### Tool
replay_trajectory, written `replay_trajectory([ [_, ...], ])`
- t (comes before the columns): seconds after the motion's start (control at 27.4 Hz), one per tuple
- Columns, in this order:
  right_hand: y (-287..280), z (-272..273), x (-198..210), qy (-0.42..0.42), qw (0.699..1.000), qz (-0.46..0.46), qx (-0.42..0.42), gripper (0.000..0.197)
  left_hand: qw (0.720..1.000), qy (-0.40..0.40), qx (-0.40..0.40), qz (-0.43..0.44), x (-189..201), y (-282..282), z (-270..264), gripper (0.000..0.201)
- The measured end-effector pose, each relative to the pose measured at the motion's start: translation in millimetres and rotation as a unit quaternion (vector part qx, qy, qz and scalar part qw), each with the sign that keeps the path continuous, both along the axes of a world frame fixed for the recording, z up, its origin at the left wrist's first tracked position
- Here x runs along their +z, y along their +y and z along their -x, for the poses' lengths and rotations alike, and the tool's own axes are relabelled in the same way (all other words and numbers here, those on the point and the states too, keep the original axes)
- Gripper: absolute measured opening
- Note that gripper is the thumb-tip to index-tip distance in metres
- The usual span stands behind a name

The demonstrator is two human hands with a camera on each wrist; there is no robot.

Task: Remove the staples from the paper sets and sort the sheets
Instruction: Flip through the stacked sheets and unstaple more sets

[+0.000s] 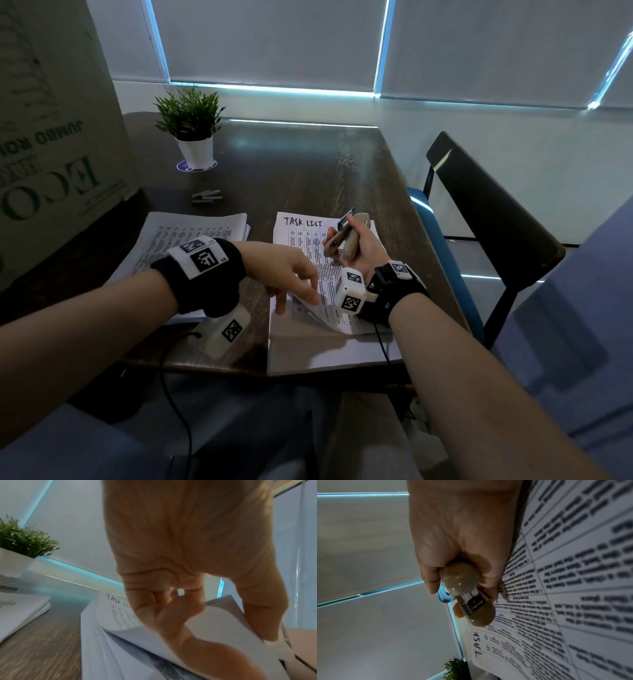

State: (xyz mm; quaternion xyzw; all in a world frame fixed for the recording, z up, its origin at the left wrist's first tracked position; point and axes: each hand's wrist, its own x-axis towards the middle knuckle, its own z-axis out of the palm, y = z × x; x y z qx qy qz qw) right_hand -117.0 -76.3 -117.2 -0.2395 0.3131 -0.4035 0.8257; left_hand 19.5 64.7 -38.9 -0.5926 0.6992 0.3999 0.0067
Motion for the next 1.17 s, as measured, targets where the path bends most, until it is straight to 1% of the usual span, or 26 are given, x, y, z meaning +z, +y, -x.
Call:
replay_trajectory([
  [0.15,-0.6,0.0,-0.1,-0.006,1.000,-0.001,0.000,0.022,0.999,-0.042,0.002,0.009,1.2,-0.2,1.9,0.033],
  [0.29,0.5,-0.1,0.7,-0.010,1.000,-0.001,0.001,0.022,0.996,-0.073,-0.020,0.053,0.1,-0.7,-1.5,0.021],
  [0.37,-0.1,0.1,1.2,-0.012,1.000,-0.002,0.000,0.022,0.994,-0.066,-0.039,0.073,-0.8,-0.3,-3.4,0.017],
  [0.48,-0.2,-0.2,1.1,-0.015,1.000,-0.003,0.005,0.023,0.991,-0.044,-0.066,0.112,-3.2,2.5,-4.2,0.016],
  [0.55,-0.7,0.1,0.2,-0.013,1.000,-0.003,0.005,0.023,0.985,-0.056,-0.090,0.139,-5.2,6.7,-3.6,0.016],
  [0.58,-1.1,0.3,-0.3,-0.014,1.000,-0.004,0.005,0.023,0.980,-0.082,-0.108,0.145,-6.7,9.3,-3.2,0.021],
  [0.62,-1.5,0.4,-0.5,-0.016,1.000,-0.005,0.005,0.023,0.974,-0.115,-0.129,0.144,-9.7,11.2,-3.4,0.033],
  [0.69,-2.2,0.5,-0.4,-0.015,1.000,-0.005,0.005,0.023,0.965,-0.165,-0.161,0.121,-16.0,14.8,-4.5,0.064],
  [0.73,-2.3,0.1,-0.4,-0.013,1.000,-0.006,0.006,0.024,0.964,-0.176,-0.165,0.111,-17.9,16.2,-5.1,0.074],
  [0.77,-1.8,-0.4,-0.4,-0.012,1.000,-0.006,0.008,0.024,0.963,-0.182,-0.166,0.110,-20.5,15.9,-7.0,0.078],
  [0.88,-1.8,-0.8,-1.1,-0.014,1.000,-0.006,0.008,0.026,0.959,-0.193,-0.170,0.116,-22.5,12.7,-9.6,0.075],
  [0.99,-3.5,0.5,-2.7,-0.017,1.000,-0.005,0.007,0.025,0.962,-0.196,-0.165,0.099,-17.0,11.6,-8.4,0.067],
  [1.1,-4.7,0.3,-3.4,-0.019,1.000,-0.002,0.007,0.024,0.965,-0.173,-0.162,0.115,-10.0,10.8,-9.2,0.047],
  [1.17,-5.5,-0.7,-3.8,-0.019,1.000,-0.002,0.008,0.024,0.962,-0.170,-0.164,0.134,-8.7,10.9,-9.2,0.039],
])
